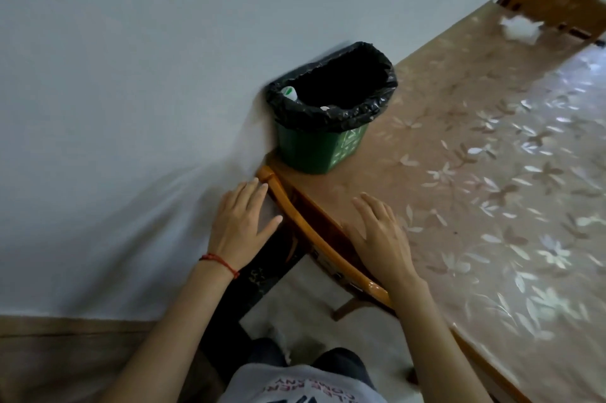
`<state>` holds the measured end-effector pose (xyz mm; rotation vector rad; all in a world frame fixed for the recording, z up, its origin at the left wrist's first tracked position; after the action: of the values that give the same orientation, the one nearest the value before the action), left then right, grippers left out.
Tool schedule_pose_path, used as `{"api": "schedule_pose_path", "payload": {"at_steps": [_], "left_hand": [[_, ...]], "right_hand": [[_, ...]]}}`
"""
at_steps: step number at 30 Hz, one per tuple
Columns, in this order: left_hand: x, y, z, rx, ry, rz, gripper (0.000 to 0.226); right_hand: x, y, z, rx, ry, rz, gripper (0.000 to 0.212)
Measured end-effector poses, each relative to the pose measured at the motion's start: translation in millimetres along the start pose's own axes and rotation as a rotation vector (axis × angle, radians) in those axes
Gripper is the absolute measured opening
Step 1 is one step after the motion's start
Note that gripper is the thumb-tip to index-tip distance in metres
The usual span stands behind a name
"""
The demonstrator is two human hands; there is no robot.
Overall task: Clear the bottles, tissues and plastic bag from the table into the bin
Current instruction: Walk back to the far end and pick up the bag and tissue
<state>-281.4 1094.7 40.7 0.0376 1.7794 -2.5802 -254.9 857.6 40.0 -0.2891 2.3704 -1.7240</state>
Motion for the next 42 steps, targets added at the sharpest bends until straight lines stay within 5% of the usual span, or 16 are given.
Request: {"api": "schedule_pose_path", "payload": {"at_steps": [23,38,42], "left_hand": [[4,104,240,-0.072,0.711,-0.306,0.074],[44,158,395,-0.133,1.458,-0.548,0.093],[77,175,425,-0.126,1.642,-0.575,0.077]], "right_hand": [[232,-47,150,0.061,0.746,0.240,0.045],[370,-23,122,0.085,1.511,0.458,0.041],[397,-16,100,0.110,1.677,0.500,0.042]]}}
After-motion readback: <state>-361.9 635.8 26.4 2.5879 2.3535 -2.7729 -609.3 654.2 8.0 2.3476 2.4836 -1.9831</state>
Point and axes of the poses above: each hand's wrist, its own x-axis away from the middle knuckle, its own y-axis out of the palm, z = x × y, the point moved 1 cm from there along -x, towards the middle knuckle, and after that the axes turned 3 degrees about x, right-handed, at the moved point
